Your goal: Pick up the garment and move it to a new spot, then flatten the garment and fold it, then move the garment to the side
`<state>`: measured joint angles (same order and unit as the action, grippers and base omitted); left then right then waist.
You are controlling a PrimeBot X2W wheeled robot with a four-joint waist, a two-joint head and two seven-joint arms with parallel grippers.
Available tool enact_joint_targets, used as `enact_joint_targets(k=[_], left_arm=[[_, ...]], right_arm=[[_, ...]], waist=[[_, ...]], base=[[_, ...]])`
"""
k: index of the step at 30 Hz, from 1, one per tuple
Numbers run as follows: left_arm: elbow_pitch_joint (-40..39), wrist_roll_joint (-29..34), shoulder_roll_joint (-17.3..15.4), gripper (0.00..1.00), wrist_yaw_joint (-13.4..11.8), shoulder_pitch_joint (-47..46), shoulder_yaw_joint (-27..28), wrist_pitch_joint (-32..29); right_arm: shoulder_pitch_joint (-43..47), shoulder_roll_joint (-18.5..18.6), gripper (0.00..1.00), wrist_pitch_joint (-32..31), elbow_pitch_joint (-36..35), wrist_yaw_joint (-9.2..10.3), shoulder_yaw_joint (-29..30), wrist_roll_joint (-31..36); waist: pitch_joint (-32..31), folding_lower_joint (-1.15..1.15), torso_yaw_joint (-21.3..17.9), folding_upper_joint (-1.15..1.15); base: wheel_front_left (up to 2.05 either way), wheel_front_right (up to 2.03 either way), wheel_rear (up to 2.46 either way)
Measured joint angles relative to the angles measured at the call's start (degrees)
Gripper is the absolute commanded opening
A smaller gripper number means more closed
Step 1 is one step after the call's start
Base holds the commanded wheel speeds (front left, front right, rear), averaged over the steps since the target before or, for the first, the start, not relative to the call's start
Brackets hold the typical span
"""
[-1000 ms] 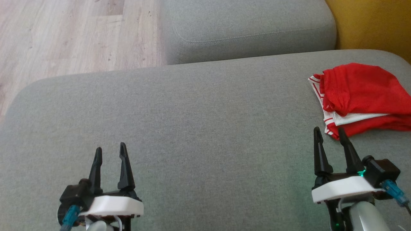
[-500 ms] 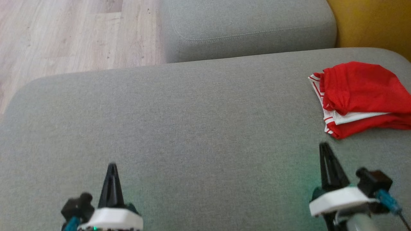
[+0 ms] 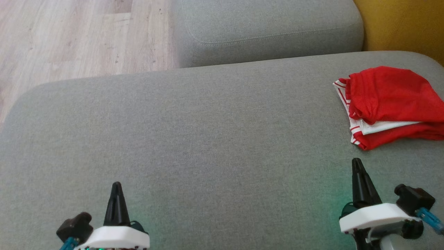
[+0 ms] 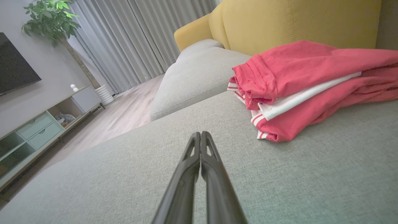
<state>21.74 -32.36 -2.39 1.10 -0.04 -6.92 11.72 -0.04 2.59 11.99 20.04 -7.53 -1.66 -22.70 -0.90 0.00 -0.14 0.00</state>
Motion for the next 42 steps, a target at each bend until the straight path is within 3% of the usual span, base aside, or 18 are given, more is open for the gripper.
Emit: enact_joint_targets(k=[42], left_arm=[[-2.1, -22.4, 0.0, 0.00, 2.3, -0.9, 4.3, -6.7]], right_arm=[[-0.6, 0.0, 0.00, -6.5, -1.5, 0.00, 2.9, -26.4]], waist=[[0.4, 0.00, 0.1, 0.00]], base=[[0.00, 0.00, 0.00]])
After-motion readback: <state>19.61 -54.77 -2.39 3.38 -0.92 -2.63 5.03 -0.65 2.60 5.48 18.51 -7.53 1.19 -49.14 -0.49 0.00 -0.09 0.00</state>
